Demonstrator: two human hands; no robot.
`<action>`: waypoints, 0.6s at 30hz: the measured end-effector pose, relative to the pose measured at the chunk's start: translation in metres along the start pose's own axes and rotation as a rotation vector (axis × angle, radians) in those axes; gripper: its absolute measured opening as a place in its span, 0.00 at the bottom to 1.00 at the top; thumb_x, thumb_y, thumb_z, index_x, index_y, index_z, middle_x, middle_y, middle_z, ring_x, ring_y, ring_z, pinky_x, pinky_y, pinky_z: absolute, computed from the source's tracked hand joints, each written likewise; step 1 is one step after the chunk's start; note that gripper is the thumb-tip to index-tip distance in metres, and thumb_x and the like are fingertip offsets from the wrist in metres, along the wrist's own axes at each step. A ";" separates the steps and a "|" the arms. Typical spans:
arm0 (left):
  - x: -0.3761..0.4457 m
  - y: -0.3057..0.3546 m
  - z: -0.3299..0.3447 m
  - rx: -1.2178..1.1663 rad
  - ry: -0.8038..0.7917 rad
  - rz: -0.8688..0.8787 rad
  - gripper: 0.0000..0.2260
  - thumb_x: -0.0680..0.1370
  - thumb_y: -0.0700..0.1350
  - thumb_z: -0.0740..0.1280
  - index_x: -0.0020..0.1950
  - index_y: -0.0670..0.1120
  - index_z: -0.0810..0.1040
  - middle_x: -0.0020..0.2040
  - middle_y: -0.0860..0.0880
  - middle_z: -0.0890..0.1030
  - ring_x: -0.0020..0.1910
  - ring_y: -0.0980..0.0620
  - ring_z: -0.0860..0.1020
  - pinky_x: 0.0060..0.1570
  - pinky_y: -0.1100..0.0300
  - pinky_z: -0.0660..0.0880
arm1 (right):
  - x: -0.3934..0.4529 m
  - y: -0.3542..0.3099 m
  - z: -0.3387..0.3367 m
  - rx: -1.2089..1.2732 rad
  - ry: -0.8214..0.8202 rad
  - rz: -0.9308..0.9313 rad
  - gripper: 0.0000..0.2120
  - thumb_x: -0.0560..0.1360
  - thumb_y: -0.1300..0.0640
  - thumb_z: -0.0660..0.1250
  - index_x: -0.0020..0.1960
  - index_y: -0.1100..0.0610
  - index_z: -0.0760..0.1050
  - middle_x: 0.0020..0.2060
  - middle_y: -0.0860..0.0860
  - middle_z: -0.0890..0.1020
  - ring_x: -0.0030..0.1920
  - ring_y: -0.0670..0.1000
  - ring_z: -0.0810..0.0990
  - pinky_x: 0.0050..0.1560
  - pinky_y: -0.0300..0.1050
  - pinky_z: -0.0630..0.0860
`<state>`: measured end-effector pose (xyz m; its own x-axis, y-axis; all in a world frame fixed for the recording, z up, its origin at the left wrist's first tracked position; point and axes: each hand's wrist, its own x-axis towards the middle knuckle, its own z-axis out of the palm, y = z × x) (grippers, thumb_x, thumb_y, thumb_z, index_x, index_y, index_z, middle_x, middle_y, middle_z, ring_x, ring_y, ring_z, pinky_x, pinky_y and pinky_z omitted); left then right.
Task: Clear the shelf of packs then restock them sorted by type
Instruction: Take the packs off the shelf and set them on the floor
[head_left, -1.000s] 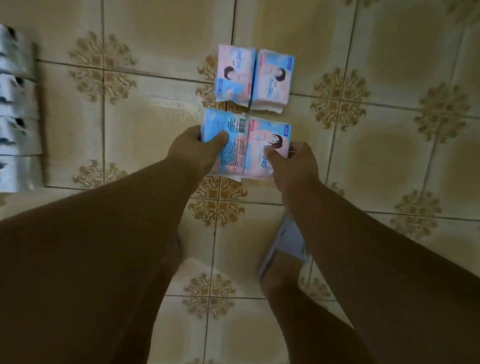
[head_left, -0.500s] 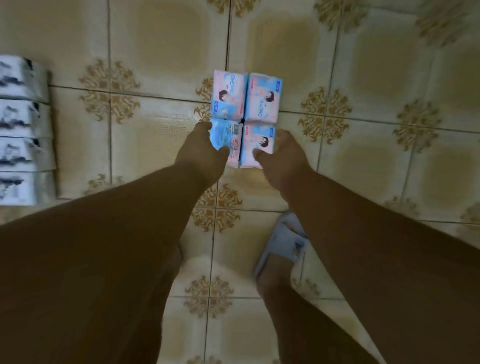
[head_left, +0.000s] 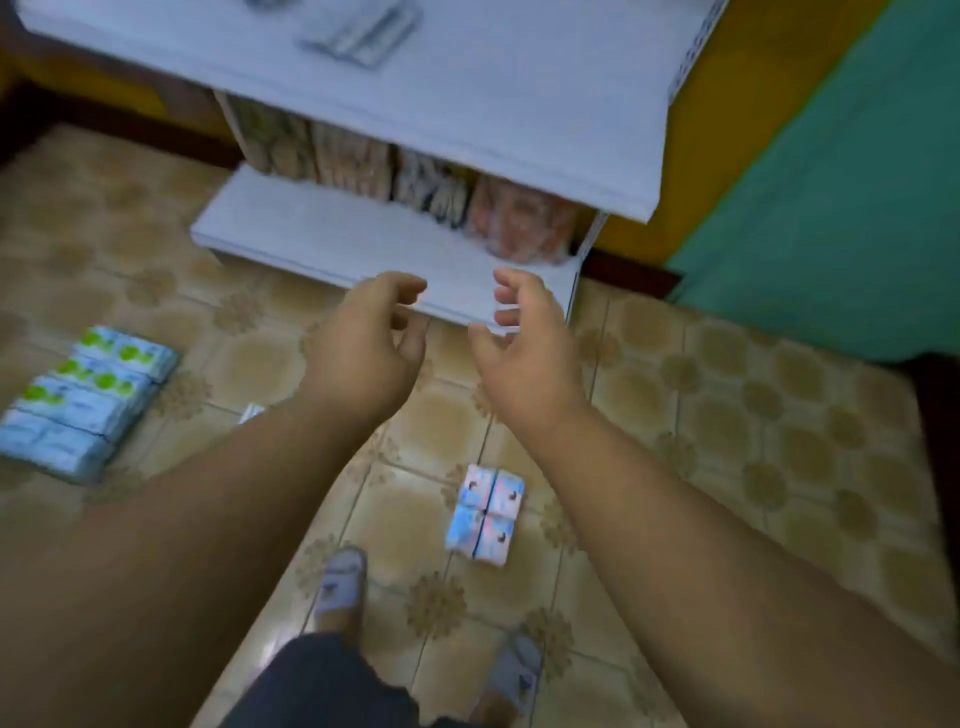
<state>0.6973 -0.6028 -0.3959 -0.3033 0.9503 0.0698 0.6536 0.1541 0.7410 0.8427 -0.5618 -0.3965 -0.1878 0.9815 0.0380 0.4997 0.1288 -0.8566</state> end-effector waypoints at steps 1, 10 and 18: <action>0.016 0.014 -0.027 -0.002 0.056 0.039 0.16 0.78 0.43 0.65 0.66 0.51 0.73 0.59 0.55 0.77 0.50 0.57 0.77 0.54 0.55 0.75 | 0.014 -0.032 -0.004 0.024 0.010 -0.049 0.23 0.76 0.57 0.69 0.70 0.52 0.68 0.61 0.50 0.75 0.56 0.46 0.75 0.58 0.47 0.76; 0.146 0.061 -0.225 -0.066 0.325 0.253 0.13 0.80 0.42 0.61 0.63 0.53 0.74 0.54 0.59 0.77 0.48 0.59 0.76 0.48 0.59 0.73 | 0.118 -0.248 0.020 0.169 0.214 -0.287 0.19 0.77 0.55 0.68 0.66 0.45 0.68 0.58 0.43 0.75 0.55 0.42 0.75 0.56 0.40 0.75; 0.233 0.072 -0.284 -0.169 0.388 0.343 0.09 0.81 0.44 0.62 0.59 0.56 0.73 0.51 0.59 0.77 0.47 0.60 0.77 0.49 0.55 0.77 | 0.206 -0.329 0.030 0.156 0.289 -0.391 0.19 0.76 0.54 0.69 0.65 0.47 0.69 0.55 0.44 0.75 0.51 0.45 0.77 0.50 0.39 0.74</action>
<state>0.4770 -0.4473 -0.1371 -0.3469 0.7640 0.5440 0.6494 -0.2229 0.7271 0.6144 -0.4062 -0.1228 -0.0829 0.8662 0.4928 0.3024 0.4930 -0.8158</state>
